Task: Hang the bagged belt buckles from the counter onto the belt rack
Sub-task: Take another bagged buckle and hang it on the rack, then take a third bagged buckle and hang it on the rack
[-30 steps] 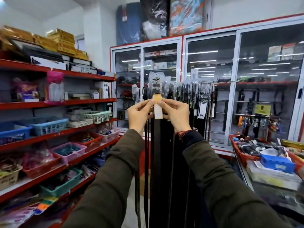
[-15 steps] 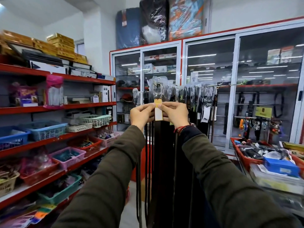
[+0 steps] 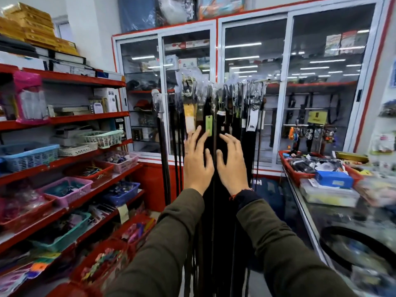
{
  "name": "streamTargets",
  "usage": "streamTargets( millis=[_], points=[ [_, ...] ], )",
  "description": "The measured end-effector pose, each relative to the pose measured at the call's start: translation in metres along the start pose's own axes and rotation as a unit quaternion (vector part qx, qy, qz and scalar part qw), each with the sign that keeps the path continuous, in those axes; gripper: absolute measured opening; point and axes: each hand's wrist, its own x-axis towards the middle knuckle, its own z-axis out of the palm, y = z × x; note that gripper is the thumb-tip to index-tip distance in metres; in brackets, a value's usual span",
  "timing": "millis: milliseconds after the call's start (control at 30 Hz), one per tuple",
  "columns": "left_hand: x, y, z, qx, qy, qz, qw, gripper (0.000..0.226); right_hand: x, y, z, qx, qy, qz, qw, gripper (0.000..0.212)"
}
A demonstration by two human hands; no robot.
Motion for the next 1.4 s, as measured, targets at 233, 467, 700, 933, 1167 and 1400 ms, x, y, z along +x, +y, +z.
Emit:
streamTargets(
  millis=[233, 467, 700, 933, 1167, 1400],
  points=[
    [-0.084, 0.006, 0.047, 0.038, -0.138, 0.017, 0.99, 0.053, -0.077, 0.072, -0.044, -0.177, -0.019, 0.05, 0.983, 0.049],
    [-0.162, 0.024, 0.114, 0.022, -0.246, -0.015, 0.969, 0.053, -0.144, 0.136, -0.115, -0.287, -0.039, 0.138, 0.947, 0.051],
    [-0.214, 0.063, 0.198, -0.019, -0.37, -0.021, 0.929, 0.05, -0.191, 0.207, -0.205, -0.374, -0.111, 0.253, 0.885, 0.063],
    [-0.232, 0.109, 0.289, -0.033, -0.572, 0.011, 0.819, 0.057, -0.199, 0.268, -0.277, -0.462, -0.251, 0.355, 0.773, 0.064],
    [-0.246, 0.143, 0.361, 0.055, -0.69, 0.079, 0.718, 0.061, -0.195, 0.308, -0.31, -0.488, -0.439, 0.33, 0.678, 0.057],
    [-0.26, 0.141, 0.368, 0.111, -0.624, 0.088, 0.769, 0.031, -0.2, 0.331, -0.325, -0.396, -0.374, 0.307, 0.78, 0.029]
  ],
)
